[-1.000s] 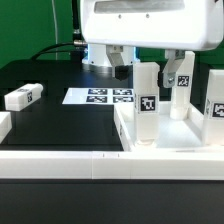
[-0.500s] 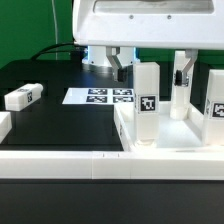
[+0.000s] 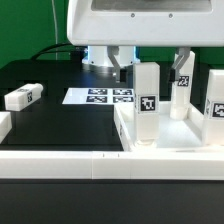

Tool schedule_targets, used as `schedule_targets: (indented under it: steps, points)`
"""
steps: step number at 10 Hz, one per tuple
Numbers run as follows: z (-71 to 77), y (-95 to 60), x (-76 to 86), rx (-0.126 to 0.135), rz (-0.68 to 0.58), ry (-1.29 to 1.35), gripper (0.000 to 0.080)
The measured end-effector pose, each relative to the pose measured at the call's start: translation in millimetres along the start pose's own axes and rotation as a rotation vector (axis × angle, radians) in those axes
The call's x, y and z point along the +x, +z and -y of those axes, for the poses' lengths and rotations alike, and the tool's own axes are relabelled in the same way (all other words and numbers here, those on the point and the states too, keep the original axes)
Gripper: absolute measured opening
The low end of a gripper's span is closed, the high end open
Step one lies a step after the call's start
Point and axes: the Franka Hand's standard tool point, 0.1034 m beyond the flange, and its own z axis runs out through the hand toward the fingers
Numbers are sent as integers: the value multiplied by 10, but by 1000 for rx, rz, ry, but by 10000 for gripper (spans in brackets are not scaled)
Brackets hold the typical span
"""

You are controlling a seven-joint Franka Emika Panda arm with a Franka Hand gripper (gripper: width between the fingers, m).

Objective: Assemble desk

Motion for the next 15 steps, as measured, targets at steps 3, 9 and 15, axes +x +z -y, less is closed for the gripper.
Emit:
schedule_targets:
  steps: [3,9,15]
  points:
    - [-1,5,-2,1,1,40,289]
    - [-111,26,0,29,0,501,289]
    - [-47,38,-7,27,19,1154,291]
